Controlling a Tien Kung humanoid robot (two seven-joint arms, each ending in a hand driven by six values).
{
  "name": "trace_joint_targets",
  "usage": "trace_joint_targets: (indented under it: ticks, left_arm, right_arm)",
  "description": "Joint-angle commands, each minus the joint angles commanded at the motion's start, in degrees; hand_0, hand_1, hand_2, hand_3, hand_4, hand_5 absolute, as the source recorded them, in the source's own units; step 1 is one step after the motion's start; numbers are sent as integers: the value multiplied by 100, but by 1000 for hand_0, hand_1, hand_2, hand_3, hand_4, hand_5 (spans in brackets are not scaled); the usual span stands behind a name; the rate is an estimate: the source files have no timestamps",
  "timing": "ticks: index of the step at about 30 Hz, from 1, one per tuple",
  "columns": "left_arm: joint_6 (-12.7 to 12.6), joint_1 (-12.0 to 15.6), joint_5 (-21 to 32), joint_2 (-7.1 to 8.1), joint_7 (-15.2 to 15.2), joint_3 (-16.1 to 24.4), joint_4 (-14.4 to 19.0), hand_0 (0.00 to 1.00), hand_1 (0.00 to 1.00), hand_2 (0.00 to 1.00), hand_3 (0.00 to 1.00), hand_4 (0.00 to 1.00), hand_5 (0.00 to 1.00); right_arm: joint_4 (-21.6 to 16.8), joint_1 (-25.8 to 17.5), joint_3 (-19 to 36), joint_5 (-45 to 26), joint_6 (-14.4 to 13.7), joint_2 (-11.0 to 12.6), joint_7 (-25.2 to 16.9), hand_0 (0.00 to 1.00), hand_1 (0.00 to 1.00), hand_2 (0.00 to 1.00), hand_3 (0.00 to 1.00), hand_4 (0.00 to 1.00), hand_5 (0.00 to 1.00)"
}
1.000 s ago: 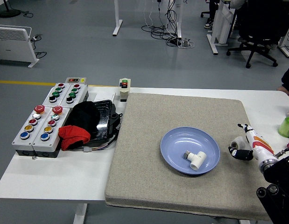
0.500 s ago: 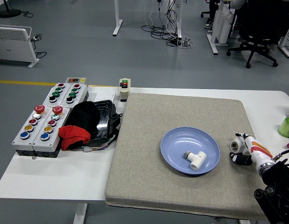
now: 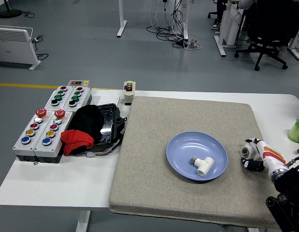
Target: Pick pipe place plate twice
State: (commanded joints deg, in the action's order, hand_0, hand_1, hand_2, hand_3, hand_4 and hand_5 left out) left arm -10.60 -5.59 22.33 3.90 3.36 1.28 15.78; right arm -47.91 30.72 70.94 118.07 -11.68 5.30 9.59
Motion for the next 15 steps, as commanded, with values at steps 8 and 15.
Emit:
trace_joint_targets:
  ticks: [8,15]
  left_arm:
    - [1,31,-55,6,-9,34,-6,695,663,682,620,286,998]
    - [8,39,7,11,7,-7,-4,696,663,682,621,285,998]
  right_arm:
    - [-747,-236,-89,-276,25,208,-83,340,442,519,569,379,165]
    - [-1587,-189,-606,-493,21,215,-74,364,449,519,567,367,143]
